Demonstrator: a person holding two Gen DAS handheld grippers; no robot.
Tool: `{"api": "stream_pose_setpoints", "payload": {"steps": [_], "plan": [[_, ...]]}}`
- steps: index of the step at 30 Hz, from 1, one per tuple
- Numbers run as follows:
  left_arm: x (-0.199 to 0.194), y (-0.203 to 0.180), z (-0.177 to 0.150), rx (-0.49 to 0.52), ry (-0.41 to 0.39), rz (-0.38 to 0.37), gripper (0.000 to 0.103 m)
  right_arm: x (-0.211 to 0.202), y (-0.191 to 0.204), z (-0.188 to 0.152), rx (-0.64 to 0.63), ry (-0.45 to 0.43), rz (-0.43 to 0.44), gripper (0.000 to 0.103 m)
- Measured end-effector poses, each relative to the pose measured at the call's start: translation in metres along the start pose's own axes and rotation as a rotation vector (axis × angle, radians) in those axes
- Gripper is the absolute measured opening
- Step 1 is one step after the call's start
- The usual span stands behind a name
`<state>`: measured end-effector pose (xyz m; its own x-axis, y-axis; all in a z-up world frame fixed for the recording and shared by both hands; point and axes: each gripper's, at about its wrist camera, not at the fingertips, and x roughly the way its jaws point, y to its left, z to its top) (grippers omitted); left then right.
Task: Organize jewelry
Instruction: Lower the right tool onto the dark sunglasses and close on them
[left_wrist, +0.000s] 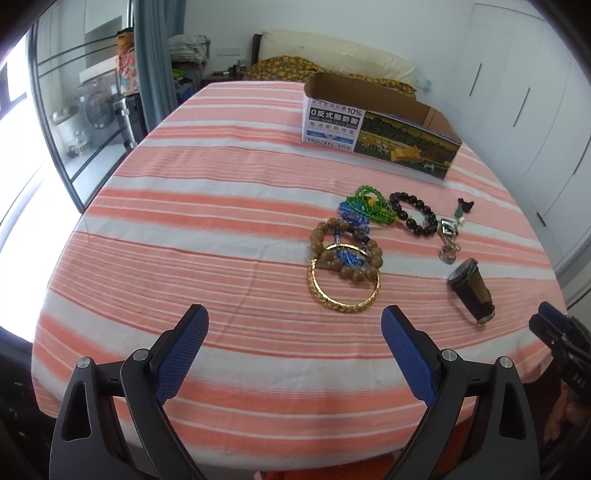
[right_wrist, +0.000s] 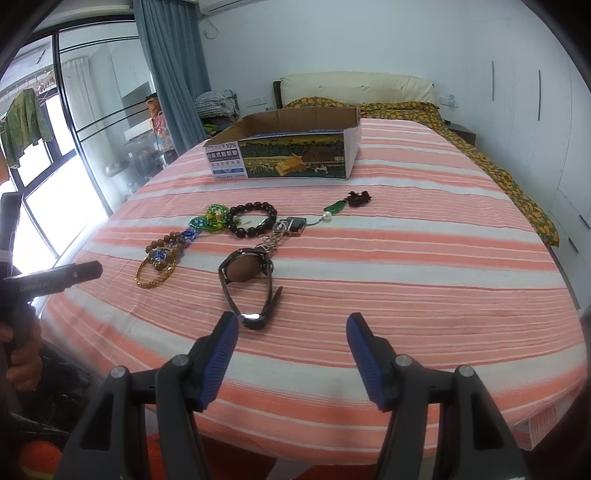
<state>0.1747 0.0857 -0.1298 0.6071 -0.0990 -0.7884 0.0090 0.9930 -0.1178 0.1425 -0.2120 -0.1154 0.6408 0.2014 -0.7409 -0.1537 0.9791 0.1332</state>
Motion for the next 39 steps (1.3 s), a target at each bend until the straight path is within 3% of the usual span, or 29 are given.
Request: {"api": "stream_pose_setpoints", "payload": {"steps": [7,20,28,39], "plan": [[0.003,0.001,0.009,0.018,-0.007,0.014,0.095,0.02,0.016,0.006,-0.051,0.034,0.057,0.062],[0.03,0.007,0.041,0.037,0.008,-0.017,0.095,0.035,0.02,0.009,-0.056,0.06,0.056,0.062],[0.075,0.01,0.063,0.053,0.077,-0.02,0.095,0.039,0.018,0.011,-0.047,0.064,0.051,0.062],[0.107,0.009,0.066,0.081,0.151,0.016,0.095,0.048,0.017,0.013,-0.044,0.075,0.053,0.062]]}}
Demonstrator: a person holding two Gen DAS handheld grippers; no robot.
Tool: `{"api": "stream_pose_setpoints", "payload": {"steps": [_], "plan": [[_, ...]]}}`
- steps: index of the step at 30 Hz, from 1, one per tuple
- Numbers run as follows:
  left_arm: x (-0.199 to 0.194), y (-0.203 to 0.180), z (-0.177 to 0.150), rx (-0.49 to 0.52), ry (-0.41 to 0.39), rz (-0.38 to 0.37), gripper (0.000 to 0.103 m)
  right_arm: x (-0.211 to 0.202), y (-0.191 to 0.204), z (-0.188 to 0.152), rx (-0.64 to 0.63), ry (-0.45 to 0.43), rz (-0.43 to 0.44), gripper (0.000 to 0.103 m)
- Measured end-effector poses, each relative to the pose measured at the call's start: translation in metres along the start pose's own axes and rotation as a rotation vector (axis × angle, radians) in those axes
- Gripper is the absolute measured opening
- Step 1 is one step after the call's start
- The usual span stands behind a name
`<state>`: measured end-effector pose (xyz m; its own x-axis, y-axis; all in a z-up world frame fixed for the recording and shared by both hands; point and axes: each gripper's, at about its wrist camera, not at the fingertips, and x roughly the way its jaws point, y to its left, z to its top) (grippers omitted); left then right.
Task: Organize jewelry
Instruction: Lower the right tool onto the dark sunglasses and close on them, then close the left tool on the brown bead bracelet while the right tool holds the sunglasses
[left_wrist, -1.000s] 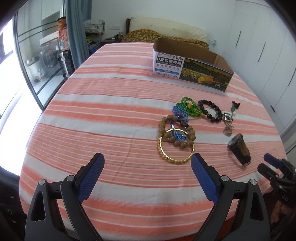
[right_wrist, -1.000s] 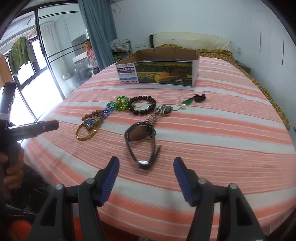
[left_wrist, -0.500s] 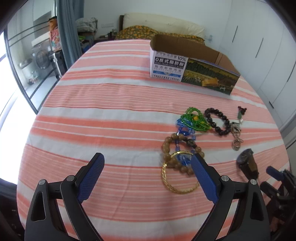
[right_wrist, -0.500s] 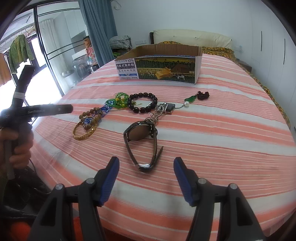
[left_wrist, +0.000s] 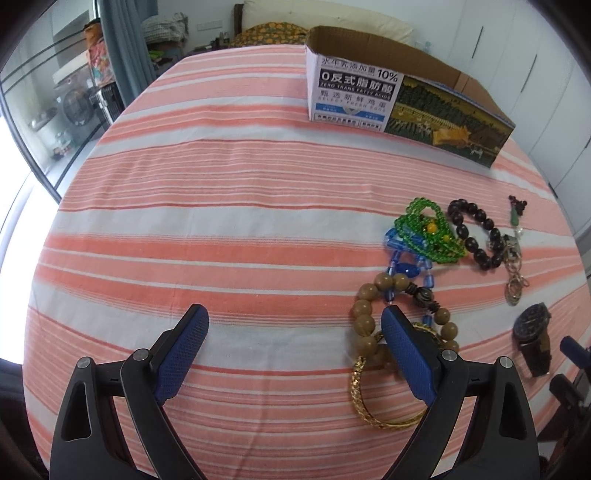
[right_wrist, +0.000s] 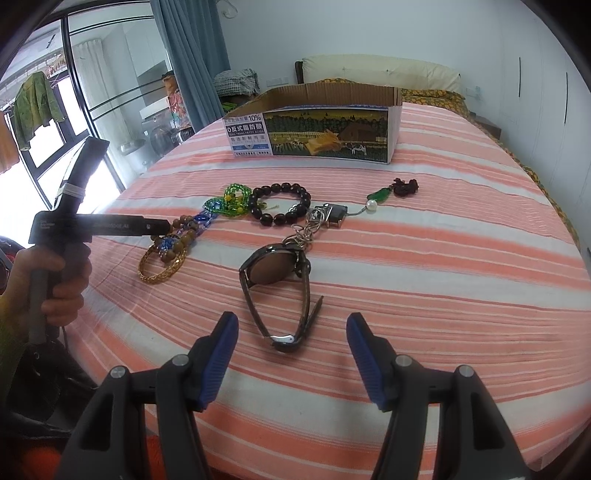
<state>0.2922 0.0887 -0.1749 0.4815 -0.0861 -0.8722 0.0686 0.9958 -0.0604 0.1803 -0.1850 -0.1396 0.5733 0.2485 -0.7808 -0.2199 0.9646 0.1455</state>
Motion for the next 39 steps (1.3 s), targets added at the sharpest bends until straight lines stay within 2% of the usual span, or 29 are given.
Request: {"api": "stream_pose_setpoints", "payload": {"steps": [3,9,11,27,31,36,39], "plan": [[0.004,0.002,0.002,-0.007,0.004,-0.007,0.095,0.004,0.0,0.002,-0.003,0.007,-0.001,0.062],[0.01,0.0,0.002,0.018,0.006,0.031,0.096,0.021,-0.003,0.003,-0.016,0.032,-0.01,0.063],[0.01,0.0,0.002,0.023,0.004,0.035,0.097,0.027,-0.002,0.002,-0.027,0.035,-0.01,0.066],[0.014,0.0,0.001,0.028,-0.015,0.07,0.102,0.048,0.021,0.011,-0.147,0.034,-0.077,0.068],[0.014,0.0,0.001,0.027,-0.012,0.07,0.101,0.049,0.02,0.013,-0.153,0.026,-0.081,0.061],[0.013,0.0,-0.001,0.025,-0.016,0.07,0.1,0.049,0.02,0.011,-0.155,0.014,-0.084,0.06],[0.011,-0.002,-0.003,0.032,-0.021,0.067,0.096,0.047,0.019,0.011,-0.15,0.012,-0.085,0.054]]}}
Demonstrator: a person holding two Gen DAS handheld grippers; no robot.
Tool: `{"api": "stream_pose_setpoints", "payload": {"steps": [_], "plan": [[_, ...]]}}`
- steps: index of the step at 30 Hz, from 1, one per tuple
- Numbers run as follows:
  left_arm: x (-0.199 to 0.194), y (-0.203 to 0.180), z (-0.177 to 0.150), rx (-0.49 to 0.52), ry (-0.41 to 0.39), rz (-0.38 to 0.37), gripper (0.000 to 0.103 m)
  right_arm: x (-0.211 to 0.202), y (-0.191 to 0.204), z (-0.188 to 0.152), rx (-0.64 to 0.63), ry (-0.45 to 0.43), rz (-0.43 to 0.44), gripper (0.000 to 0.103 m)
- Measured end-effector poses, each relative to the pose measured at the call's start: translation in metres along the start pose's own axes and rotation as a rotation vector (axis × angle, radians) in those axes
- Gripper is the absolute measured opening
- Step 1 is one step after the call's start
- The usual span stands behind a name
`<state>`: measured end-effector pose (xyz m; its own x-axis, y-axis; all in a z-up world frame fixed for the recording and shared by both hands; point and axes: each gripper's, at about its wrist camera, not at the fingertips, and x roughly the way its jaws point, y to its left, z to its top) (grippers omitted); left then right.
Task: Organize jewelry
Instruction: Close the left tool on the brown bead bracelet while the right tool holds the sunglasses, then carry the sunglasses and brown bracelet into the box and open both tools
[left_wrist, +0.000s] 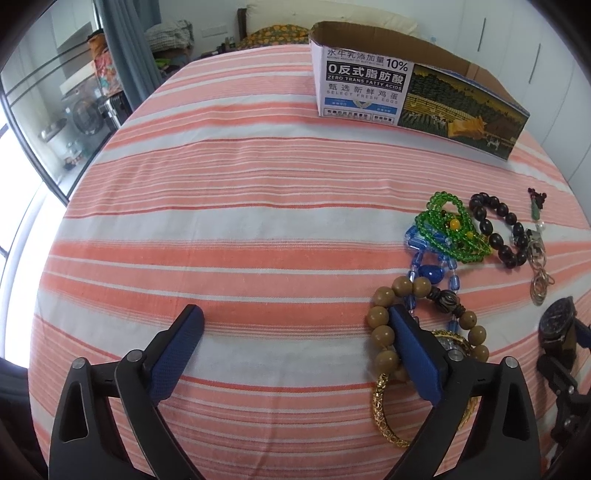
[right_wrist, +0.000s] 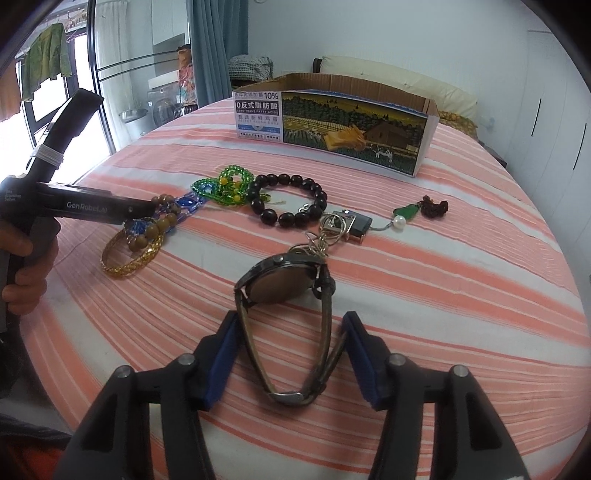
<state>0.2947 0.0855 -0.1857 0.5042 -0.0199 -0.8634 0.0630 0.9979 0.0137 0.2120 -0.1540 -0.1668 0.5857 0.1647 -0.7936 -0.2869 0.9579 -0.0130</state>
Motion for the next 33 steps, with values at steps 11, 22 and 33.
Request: {"api": "stream_pose_setpoints", "payload": {"steps": [11,22,33], "plan": [[-0.019,-0.027,-0.012,0.109,-0.025,-0.076,0.01,-0.007,-0.005,0.001,0.033,0.002,0.012,0.042],[-0.061,-0.013,-0.006,-0.002,-0.072,-0.261,0.009,-0.039,-0.018,0.011,0.108,-0.052,0.065,0.041],[-0.109,-0.013,0.012,-0.024,-0.177,-0.343,0.009,-0.058,-0.027,0.027,0.115,-0.067,0.085,0.041]]}}
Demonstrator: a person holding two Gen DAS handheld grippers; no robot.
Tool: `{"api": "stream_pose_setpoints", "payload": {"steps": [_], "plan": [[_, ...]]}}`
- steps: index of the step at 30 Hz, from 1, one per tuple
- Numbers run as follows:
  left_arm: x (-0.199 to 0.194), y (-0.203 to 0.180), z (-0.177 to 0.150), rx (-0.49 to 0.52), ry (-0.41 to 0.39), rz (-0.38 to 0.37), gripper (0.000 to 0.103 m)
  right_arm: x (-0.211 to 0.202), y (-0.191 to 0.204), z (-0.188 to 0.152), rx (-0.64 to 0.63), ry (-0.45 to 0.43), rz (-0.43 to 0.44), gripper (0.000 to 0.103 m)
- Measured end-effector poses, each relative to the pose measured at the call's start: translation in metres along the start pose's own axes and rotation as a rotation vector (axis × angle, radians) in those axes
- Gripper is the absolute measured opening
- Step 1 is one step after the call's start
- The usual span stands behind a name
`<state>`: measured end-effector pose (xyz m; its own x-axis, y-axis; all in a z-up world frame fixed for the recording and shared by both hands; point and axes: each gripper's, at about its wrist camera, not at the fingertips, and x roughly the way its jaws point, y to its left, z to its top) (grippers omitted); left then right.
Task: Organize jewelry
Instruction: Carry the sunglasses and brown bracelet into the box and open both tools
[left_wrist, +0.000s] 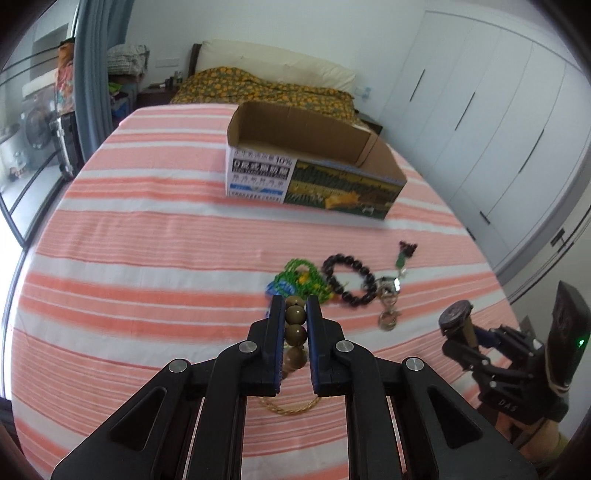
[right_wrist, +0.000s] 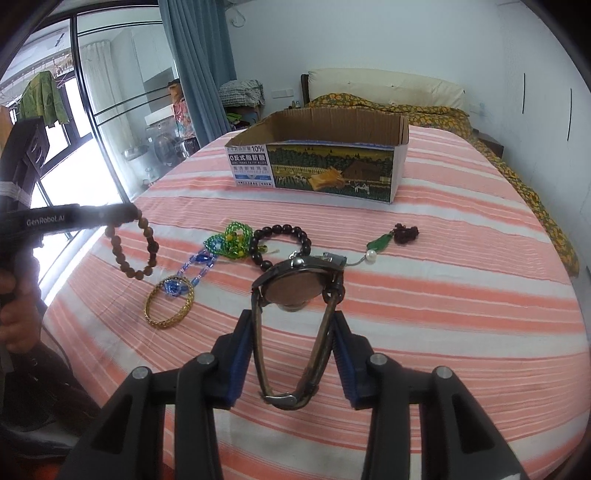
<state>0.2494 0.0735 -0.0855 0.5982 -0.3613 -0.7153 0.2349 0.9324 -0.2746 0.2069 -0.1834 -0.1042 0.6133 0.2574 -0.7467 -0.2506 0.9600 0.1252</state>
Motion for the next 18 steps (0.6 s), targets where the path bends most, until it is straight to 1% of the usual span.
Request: {"api": "stream_pose_setpoints", "payload": {"steps": [6,10,13,17,18], "plan": [[-0.01,0.005,0.025,-0.034,-0.034,-0.041,0.009,-0.008,-0.002,0.017,-0.02,-0.016,0.016,0.041],[-0.012,0.005,0.049,-0.033,-0.054,-0.037,0.009,-0.011,-0.007,0.035,-0.04,-0.023,0.034,0.041],[-0.012,0.003,0.073,-0.025,-0.069,-0.038,0.009,-0.012,-0.015,0.058,-0.06,-0.028,0.047,0.041],[-0.008,-0.004,0.116,0.003,-0.09,-0.046,0.009,-0.007,-0.025,0.102,-0.093,-0.042,0.052,0.041],[-0.004,-0.005,0.127,0.006,-0.092,-0.044,0.009,-0.003,-0.029,0.119,-0.101,-0.049,0.046,0.041]]}}
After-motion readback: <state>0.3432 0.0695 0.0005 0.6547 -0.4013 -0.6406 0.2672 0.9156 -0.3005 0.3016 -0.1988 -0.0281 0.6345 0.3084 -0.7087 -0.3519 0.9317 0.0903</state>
